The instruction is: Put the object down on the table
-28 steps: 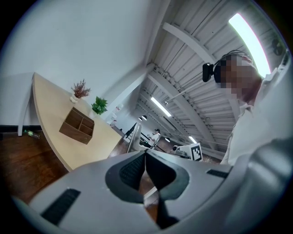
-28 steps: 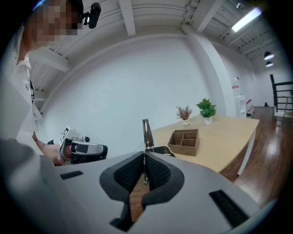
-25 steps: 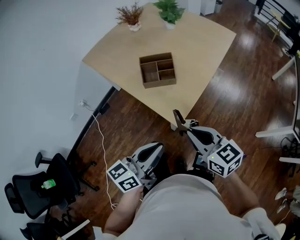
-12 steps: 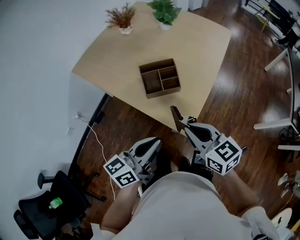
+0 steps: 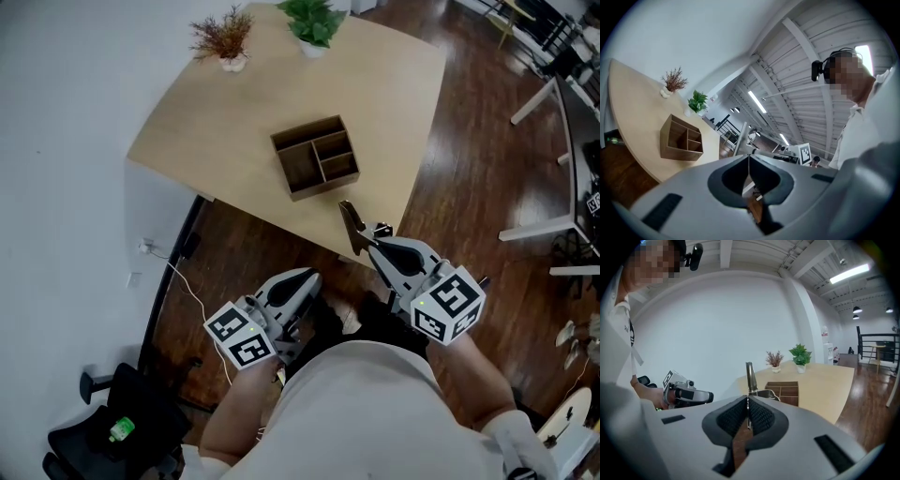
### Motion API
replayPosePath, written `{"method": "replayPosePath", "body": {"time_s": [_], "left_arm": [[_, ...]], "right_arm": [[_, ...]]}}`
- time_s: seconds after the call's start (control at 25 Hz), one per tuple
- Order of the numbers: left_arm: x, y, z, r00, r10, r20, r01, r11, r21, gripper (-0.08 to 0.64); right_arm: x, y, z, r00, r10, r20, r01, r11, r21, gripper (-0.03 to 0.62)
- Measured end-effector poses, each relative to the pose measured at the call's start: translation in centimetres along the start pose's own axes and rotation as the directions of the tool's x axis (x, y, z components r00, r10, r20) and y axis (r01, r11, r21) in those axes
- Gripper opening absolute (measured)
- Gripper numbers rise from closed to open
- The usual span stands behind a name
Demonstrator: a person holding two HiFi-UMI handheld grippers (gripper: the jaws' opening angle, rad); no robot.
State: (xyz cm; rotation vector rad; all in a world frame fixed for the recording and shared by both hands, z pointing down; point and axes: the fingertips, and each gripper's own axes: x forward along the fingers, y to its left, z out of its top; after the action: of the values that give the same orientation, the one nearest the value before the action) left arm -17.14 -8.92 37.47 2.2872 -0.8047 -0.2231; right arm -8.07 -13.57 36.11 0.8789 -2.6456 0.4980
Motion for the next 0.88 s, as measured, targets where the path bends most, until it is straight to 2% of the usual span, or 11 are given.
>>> {"method": "replayPosePath", "body": {"time_s": [0.28,0.88], "left_arm": [[0.3,1.0,0.6,0.999,0.026,0.024,-0.026,1.000,-0.004,0.003],[4.2,2.7,3.8,0.989,0.103,0.106,-0.105,0.994,0.007,0.003]], "right_arm": [[0.7,-0.8,0.5,1.000,0.021,-0.011,-0.021,0.999,-0.030,0.009],[3.3,-5.9,3.6,0.992,0.121,-0.020,-0.122,0.990,-0.077,0.009]]}}
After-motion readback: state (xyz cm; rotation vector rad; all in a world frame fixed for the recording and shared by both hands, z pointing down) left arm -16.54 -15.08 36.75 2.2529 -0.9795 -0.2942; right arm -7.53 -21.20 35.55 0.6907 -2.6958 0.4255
